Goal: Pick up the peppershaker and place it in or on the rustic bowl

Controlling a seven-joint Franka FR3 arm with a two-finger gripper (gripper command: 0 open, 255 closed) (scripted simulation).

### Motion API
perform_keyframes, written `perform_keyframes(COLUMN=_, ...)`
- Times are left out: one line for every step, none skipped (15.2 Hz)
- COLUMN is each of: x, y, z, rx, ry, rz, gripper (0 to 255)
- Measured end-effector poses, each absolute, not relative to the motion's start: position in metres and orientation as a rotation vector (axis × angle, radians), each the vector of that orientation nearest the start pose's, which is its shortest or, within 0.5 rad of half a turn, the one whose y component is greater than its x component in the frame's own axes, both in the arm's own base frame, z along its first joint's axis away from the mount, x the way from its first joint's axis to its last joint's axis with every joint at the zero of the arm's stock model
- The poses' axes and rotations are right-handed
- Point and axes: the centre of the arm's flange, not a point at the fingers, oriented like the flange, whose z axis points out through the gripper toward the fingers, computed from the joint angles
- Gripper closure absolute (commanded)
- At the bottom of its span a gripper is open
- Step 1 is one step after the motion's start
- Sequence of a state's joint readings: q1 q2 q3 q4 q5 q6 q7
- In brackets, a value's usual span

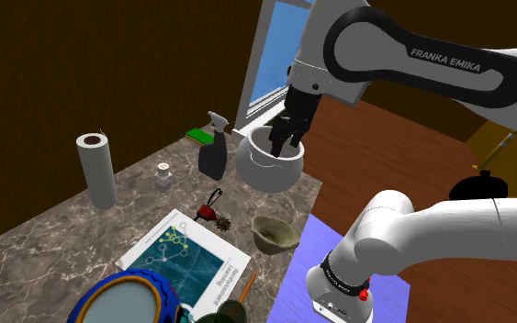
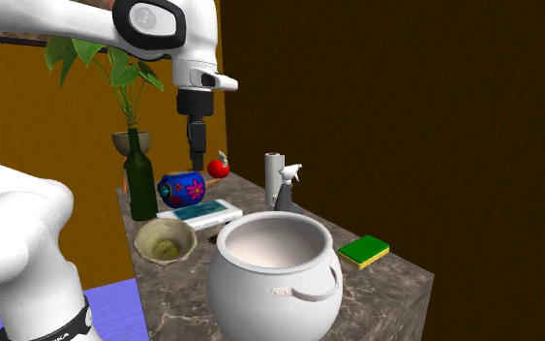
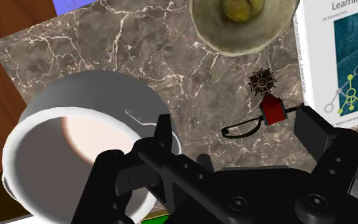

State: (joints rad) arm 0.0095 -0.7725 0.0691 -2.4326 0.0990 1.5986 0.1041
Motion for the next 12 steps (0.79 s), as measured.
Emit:
perform_keyframes(x=0.308, y=0.039, z=0.552, rx=-3.093, ry=0.081, rz=0.103, gripper=0)
perform_keyframes(x=0.313, y=0.042, z=0.549, rx=-3.095, ry=0.081, rz=0.106, gripper=0)
perform_keyframes(x=0.320, y=0.047, z=0.544, rx=-3.097, ry=0.079, rz=0.111, gripper=0)
perform_keyframes(x=0.330, y=0.053, z=0.541, rx=-3.099, ry=0.078, rz=0.117, gripper=0)
perform_keyframes(x=0.342, y=0.055, z=0.537, rx=-3.102, ry=0.077, rz=0.123, gripper=0)
perform_keyframes(x=0.354, y=0.061, z=0.532, rx=-3.104, ry=0.075, rz=0.130, gripper=0)
perform_keyframes(x=0.365, y=0.068, z=0.526, rx=-3.107, ry=0.074, rz=0.137, gripper=0)
perform_keyframes(x=0.377, y=0.074, z=0.519, rx=-3.109, ry=0.072, rz=0.144, gripper=0)
perform_keyframes(x=0.388, y=0.082, z=0.514, rx=-3.111, ry=0.071, rz=0.151, gripper=0)
perform_keyframes(x=0.400, y=0.087, z=0.507, rx=-3.114, ry=0.069, rz=0.157, gripper=0)
perform_keyframes(x=0.411, y=0.092, z=0.501, rx=-3.117, ry=0.067, rz=0.164, gripper=0)
perform_keyframes(x=0.422, y=0.098, z=0.496, rx=-3.119, ry=0.066, rz=0.171, gripper=0)
